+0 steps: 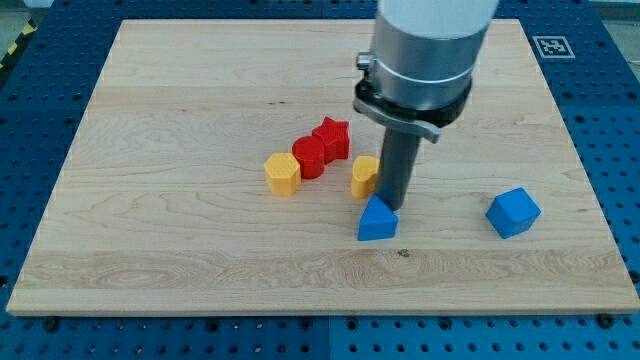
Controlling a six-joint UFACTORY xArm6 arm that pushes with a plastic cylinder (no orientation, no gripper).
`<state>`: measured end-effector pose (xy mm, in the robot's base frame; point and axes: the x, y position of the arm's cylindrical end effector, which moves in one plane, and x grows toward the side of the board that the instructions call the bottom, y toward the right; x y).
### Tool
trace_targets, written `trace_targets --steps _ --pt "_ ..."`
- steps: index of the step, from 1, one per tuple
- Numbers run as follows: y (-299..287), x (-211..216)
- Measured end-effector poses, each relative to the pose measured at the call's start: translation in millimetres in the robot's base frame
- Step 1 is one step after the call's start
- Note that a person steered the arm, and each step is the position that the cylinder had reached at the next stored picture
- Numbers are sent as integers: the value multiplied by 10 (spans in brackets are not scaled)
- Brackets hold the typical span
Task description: Move the yellow blocks above the blue cube
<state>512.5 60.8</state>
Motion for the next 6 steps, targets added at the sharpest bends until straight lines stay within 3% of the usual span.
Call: trace_targets --steps 2,4,5,6 --pt "-122 68" --pt "-1414 131" --pt "-1750 -145" --pt "-1319 -332"
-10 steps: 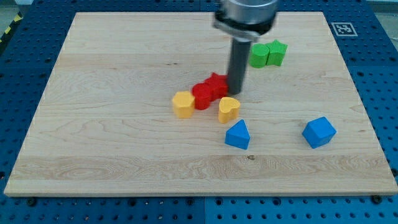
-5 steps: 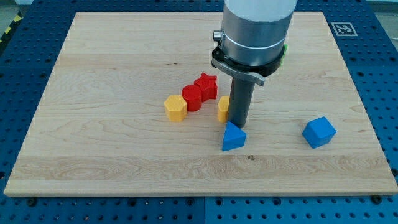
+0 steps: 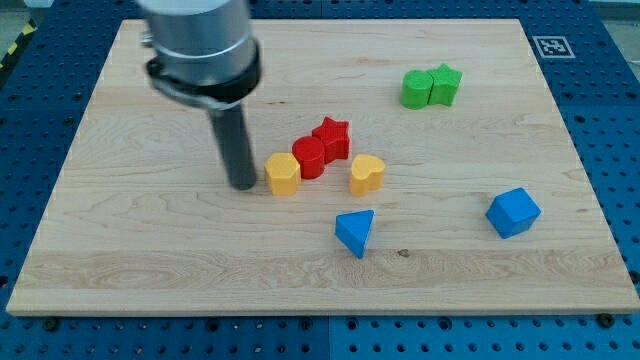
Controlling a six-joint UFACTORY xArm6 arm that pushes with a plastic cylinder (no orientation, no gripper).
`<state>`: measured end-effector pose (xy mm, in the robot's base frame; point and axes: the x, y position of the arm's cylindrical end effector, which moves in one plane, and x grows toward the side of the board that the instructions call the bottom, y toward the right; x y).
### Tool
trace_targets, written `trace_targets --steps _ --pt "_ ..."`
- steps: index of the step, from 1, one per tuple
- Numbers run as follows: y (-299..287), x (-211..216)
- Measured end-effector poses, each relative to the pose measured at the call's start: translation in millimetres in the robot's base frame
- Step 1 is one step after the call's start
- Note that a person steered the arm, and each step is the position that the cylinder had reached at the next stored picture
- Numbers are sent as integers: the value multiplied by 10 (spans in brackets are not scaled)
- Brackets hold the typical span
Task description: Move the yellow blocks above the blue cube
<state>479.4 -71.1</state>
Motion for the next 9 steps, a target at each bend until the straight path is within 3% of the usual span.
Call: trace_targets --steps 1,2,3,4,5,6,7,8,9 --pt "965 26" --pt "1283 26" --pt "751 122" --pt "668 514" --pt "1311 402" --pt "1932 3" --pt "1933 17" --pt "1689 379" --pt "1958 339"
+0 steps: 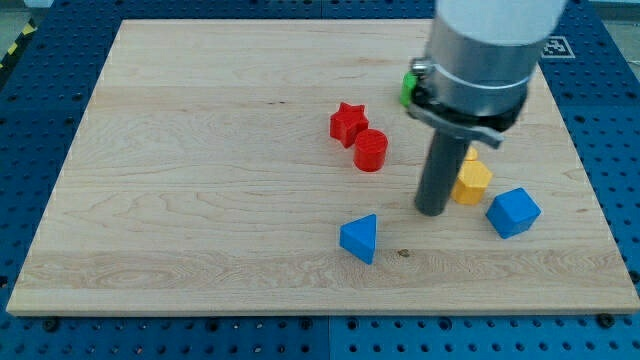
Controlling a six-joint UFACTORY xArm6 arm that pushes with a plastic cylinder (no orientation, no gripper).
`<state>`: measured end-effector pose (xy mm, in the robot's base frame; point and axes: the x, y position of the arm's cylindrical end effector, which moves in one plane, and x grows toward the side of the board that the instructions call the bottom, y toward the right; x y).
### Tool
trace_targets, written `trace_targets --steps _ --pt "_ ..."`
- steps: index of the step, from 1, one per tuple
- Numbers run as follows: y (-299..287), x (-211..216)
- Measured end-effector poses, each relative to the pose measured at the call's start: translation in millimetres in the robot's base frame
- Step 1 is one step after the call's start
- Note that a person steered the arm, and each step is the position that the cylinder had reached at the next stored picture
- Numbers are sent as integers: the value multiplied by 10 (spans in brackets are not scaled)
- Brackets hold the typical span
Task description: Move the yellow blocks above the blue cube
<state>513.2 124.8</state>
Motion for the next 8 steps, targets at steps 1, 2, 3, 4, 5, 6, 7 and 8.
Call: trace_targets --steps 1,2,3,4,5,6,7,8 --pt "287 -307" --pt "216 -1" --pt "199 157" --pt "199 457" --pt "640 826" --pt "1596 528" --pt "1662 -114" --pt "966 138"
